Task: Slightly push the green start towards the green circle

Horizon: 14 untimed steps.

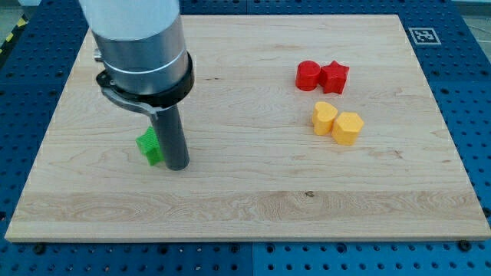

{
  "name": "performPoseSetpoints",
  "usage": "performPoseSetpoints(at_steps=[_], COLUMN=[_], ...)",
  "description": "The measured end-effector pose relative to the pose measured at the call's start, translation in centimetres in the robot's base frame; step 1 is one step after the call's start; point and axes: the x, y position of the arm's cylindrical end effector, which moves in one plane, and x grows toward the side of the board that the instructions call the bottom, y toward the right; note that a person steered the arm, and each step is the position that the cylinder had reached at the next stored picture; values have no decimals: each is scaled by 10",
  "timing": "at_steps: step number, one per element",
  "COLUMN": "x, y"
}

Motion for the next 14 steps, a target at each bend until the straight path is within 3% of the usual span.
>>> performPoseSetpoints(at_steps=[4,6,12,14], x=[-7,10,-15,-45], y=[-16,-20,-60,-60])
